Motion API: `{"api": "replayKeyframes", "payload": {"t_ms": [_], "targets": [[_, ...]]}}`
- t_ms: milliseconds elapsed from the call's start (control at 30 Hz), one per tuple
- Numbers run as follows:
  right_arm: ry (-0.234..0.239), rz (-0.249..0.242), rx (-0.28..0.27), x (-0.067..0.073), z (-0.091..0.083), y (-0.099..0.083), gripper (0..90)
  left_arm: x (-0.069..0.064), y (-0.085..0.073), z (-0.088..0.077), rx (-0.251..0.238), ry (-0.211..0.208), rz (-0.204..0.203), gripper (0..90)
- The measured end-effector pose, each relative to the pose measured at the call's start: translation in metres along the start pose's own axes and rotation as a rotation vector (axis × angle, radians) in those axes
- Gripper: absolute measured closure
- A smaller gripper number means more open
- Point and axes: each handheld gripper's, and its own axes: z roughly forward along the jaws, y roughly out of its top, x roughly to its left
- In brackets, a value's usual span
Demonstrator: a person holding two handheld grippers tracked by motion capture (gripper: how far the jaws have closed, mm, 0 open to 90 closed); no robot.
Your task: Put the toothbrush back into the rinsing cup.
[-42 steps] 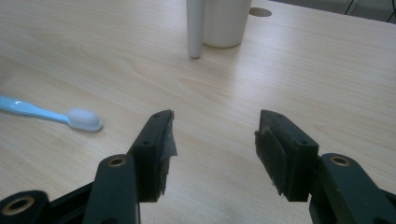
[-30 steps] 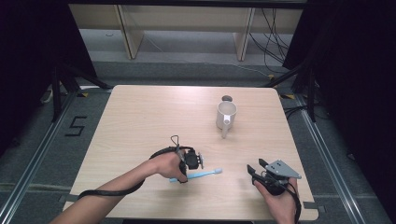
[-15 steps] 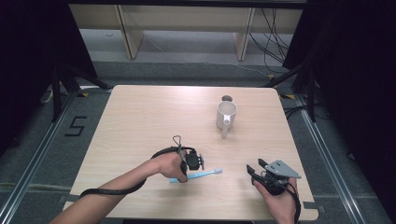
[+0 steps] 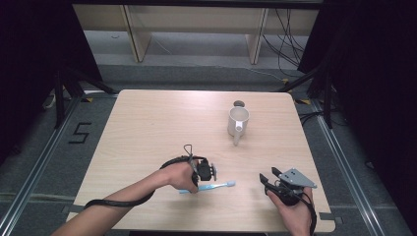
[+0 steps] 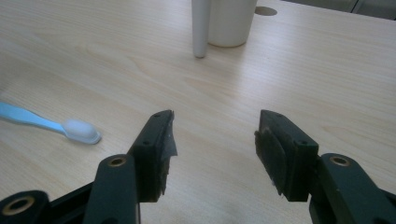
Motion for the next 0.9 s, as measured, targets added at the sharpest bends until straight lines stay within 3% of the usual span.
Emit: {"api": "replayKeyframes", "payload": {"t_ms": [133,267,300,367,667,700,733,900], "targets": [[-0.007,-0.042,-0.01,-0.0024,0.0016,0.0,46.7,0.002,-0.0005,-0.0004,0.002,-0.003,0.006,78.2],[-0.007,-0.04,-0.01,-0.0026,0.0016,0.0,46.7,0.0017,-0.0017,-0.0004,-0.009,-0.002,0.009,78.3],[-0.003,-0.009,0.0,-0.0006,0.0011,-0.0004,46.7,0.0015,-0.002,-0.0006,-0.015,-0.003,0.014,78.4],[-0.002,-0.002,0.004,-0.0004,0.0009,-0.0006,46.7,0.0008,-0.0027,-0.0006,-0.023,0.0,0.009,78.4],[-0.001,0.002,0.001,-0.0005,0.0007,-0.0002,46.7,-0.001,-0.0065,-0.0008,-0.05,0.001,0.026,78.6],[-0.007,-0.024,-0.01,-0.0026,0.0012,-0.0001,46.7,-0.0017,-0.0076,-0.001,-0.059,0.002,0.032,78.6],[0.0,0.008,0.002,-0.0003,0.0007,-0.0005,46.7,-0.0017,-0.0076,-0.001,-0.059,0.002,0.032,78.6],[-0.003,0.0,0.003,-0.0007,0.0012,-0.0007,46.7,-0.0015,-0.0101,-0.0021,-0.084,-0.007,0.033,78.6]]}}
